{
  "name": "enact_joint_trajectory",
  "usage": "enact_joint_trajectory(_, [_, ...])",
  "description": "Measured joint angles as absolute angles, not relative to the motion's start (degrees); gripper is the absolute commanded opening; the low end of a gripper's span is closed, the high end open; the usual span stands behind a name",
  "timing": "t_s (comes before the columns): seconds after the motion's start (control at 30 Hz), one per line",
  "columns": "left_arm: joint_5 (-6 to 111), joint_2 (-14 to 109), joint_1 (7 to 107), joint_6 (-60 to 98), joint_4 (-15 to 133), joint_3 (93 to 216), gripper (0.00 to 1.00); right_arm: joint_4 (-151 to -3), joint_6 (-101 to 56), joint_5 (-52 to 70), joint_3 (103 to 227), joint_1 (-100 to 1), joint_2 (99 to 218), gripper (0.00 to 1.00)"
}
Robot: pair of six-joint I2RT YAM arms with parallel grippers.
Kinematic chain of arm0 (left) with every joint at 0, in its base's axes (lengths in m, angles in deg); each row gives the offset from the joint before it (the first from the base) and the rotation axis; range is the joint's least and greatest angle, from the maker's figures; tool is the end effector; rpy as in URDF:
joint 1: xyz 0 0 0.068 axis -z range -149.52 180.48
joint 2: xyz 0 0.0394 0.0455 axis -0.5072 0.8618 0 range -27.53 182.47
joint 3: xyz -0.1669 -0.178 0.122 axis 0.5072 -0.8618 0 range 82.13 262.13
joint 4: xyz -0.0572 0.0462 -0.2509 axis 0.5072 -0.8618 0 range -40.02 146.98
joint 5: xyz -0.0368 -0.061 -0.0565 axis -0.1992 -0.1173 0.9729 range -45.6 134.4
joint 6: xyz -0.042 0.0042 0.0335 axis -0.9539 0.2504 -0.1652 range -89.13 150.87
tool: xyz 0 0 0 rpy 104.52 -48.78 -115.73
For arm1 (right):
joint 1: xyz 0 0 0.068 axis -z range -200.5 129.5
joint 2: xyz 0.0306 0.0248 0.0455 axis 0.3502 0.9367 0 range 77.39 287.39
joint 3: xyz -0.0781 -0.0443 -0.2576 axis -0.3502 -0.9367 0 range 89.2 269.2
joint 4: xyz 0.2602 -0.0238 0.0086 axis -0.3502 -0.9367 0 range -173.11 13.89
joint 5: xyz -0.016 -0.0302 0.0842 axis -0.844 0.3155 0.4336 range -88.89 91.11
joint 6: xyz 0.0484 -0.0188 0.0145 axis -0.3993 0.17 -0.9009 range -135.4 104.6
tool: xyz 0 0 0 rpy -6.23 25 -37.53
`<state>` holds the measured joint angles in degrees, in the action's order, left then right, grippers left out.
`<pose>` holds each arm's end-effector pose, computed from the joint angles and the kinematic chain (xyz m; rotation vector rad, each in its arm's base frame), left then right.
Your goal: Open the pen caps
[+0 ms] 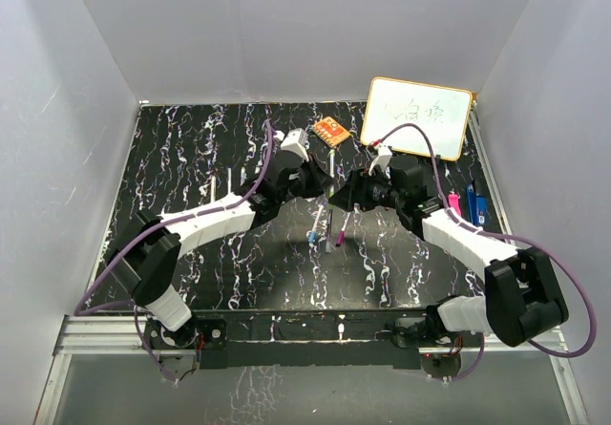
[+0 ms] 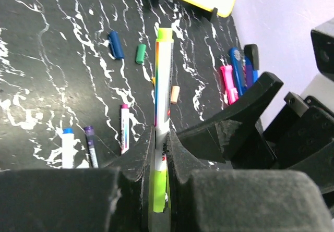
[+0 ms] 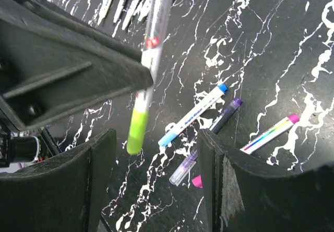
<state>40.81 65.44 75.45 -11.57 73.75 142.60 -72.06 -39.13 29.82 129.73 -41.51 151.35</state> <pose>0.2691 -0.2654 0.2665 -0.0031 1.9675 -0.9848 0.2517 0.1150 0.2307 -0.2698 2.1520 0.9850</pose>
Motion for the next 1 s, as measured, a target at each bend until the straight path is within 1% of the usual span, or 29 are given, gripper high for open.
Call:
enact_joint_trajectory(0.23, [44.3,65.5,75.5,-17.1,83.4,137.2,0.00,-67.8,-41.4,30.7,129.4,-41.9,152.9,0.59])
enact_joint_trajectory(0.37, [45.2,65.5,75.5,-19.6,88.3,135.4,0.00,-66.4,-42.4,31.0,129.0,-42.1,153.6,0.55])
enact_joint_trajectory(0.43, [45.4,65.5,75.5,-20.9,90.5,134.5,0.00,-66.0,-42.8,31.1,128.7,-42.2,153.6,0.48])
enact_joint_trajectory(0.63, [46.1,65.5,75.5,-22.7,94.2,134.3,0.00,-64.8,-43.7,31.1,128.7,-42.5,153.7,0.20])
enact_joint_trajectory(0.8, [45.9,65.5,75.4,-23.2,95.9,133.2,0.00,-64.3,-44.3,31.5,128.7,-42.8,153.7,0.02])
enact_joint_trajectory(0.87, [45.8,65.5,75.4,-23.3,96.7,132.7,0.00,-64.3,-44.3,31.5,128.7,-43.0,153.8,0.00])
enact_joint_trajectory(0.9, [45.7,65.5,75.4,-23.3,97.1,132.4,0.02,-64.3,-44.4,31.5,128.7,-43.0,153.8,0.00])
enact_joint_trajectory(1.0, [45.7,65.5,75.4,-23.2,99.2,131.2,0.18,-64.3,-44.4,32.0,128.7,-43.0,153.9,0.00])
